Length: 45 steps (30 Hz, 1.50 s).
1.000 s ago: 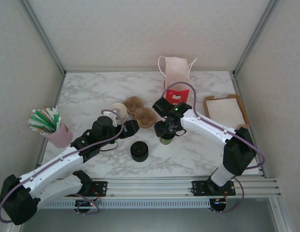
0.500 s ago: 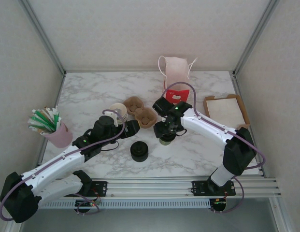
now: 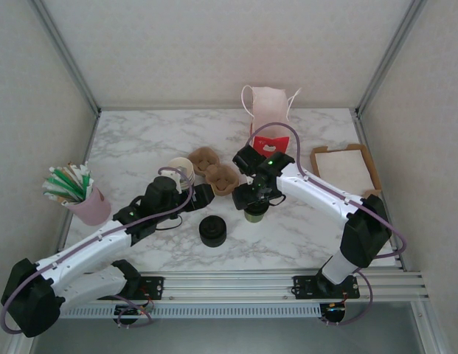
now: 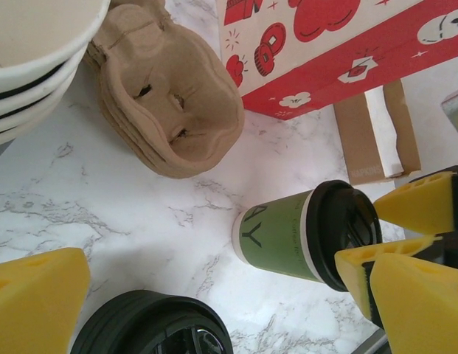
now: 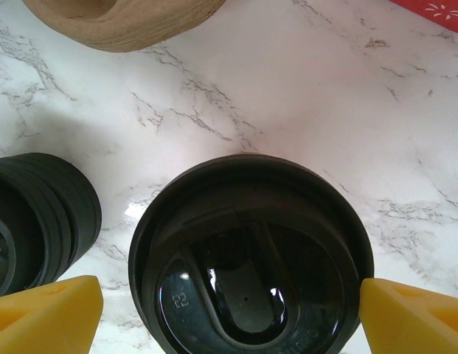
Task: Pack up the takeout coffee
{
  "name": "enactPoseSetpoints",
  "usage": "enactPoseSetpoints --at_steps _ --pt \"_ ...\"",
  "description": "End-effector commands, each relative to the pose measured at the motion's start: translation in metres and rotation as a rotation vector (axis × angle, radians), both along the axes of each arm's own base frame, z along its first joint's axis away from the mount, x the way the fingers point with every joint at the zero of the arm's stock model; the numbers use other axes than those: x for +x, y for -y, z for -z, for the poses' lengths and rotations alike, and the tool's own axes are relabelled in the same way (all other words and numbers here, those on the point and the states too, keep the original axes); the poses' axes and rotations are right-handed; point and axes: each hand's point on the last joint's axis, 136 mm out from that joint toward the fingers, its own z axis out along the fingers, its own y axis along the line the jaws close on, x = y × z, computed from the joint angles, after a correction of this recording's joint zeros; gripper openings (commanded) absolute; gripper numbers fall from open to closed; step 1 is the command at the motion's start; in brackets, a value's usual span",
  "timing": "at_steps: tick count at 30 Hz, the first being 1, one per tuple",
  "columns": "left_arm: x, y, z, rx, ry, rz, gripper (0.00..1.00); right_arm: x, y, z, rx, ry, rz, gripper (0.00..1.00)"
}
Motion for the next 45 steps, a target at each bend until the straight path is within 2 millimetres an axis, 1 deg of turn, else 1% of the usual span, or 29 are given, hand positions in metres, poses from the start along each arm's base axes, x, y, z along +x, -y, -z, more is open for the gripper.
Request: enactPoseSetpoints --at_steps 1,4,9,13,15,16,17,18,19,21,22,23,25,26,30,33,36,39,45 --pt "0.002 0.009 -0.013 -0.029 0.033 0.029 0.96 0.001 0.004 -0.012 -0.008 0.017 -0.005 0.91" --pt "0.002 0.013 -0.015 -0.041 0.033 0.044 0.91 -0.001 0.007 -0.018 0.0 0.031 0.002 0.91" --pt "0.002 0.023 -0.02 -0.061 0.031 0.087 0.76 -0.007 0.016 -0.033 0.037 0.062 0.032 0.89" --pt "0.005 0.033 -0.025 -0.066 0.031 0.118 0.62 -0.017 0.027 -0.038 0.088 0.074 0.07 0.81" --pt "0.006 0.039 -0.027 -0.065 0.034 0.133 0.54 -0.025 0.027 -0.039 0.154 0.07 0.089 0.73" --pt "0.006 0.043 -0.028 -0.064 0.033 0.14 0.49 -0.029 0.028 -0.039 0.196 0.066 0.105 0.66" --pt "0.007 0.046 -0.029 -0.064 0.033 0.148 0.45 -0.034 0.029 -0.038 0.229 0.06 0.121 0.56" --pt "0.007 0.05 -0.029 -0.063 0.034 0.156 0.42 -0.036 0.03 -0.036 0.254 0.058 0.134 0.49" --pt "0.008 0.054 -0.03 -0.061 0.035 0.165 0.4 -0.039 0.031 -0.037 0.289 0.061 0.146 0.4" --pt "0.01 0.062 -0.033 -0.063 0.041 0.18 0.37 -0.044 0.032 -0.036 0.343 0.055 0.165 0.27" --pt "0.011 0.065 -0.033 -0.063 0.041 0.185 0.35 -0.042 0.038 -0.034 0.365 0.054 0.199 0.21" --pt "0.013 0.069 -0.034 -0.063 0.044 0.192 0.34 -0.043 0.04 -0.03 0.38 0.044 0.214 0.15" --pt "0.016 0.075 -0.033 -0.061 0.046 0.202 0.34 -0.045 0.043 -0.022 0.403 0.022 0.24 0.07" --pt "0.019 0.078 -0.033 -0.062 0.047 0.207 0.34 -0.045 0.044 -0.018 0.41 0.013 0.253 0.06" --pt "0.026 0.092 -0.035 -0.077 0.058 0.235 0.38 -0.042 0.048 -0.006 0.436 -0.007 0.285 0.04" --pt "0.029 0.102 -0.037 -0.098 0.064 0.258 0.43 -0.037 0.048 0.0 0.453 -0.021 0.3 0.03" --pt "0.03 0.11 -0.034 -0.103 0.06 0.278 0.47 -0.031 0.048 0.004 0.467 -0.033 0.313 0.02" --pt "0.028 0.116 -0.029 -0.097 0.053 0.297 0.52 -0.024 0.049 0.007 0.47 -0.037 0.323 0.02" --pt "0.022 0.126 -0.019 -0.092 0.034 0.329 0.56 -0.012 0.05 0.009 0.473 -0.036 0.33 0.02"
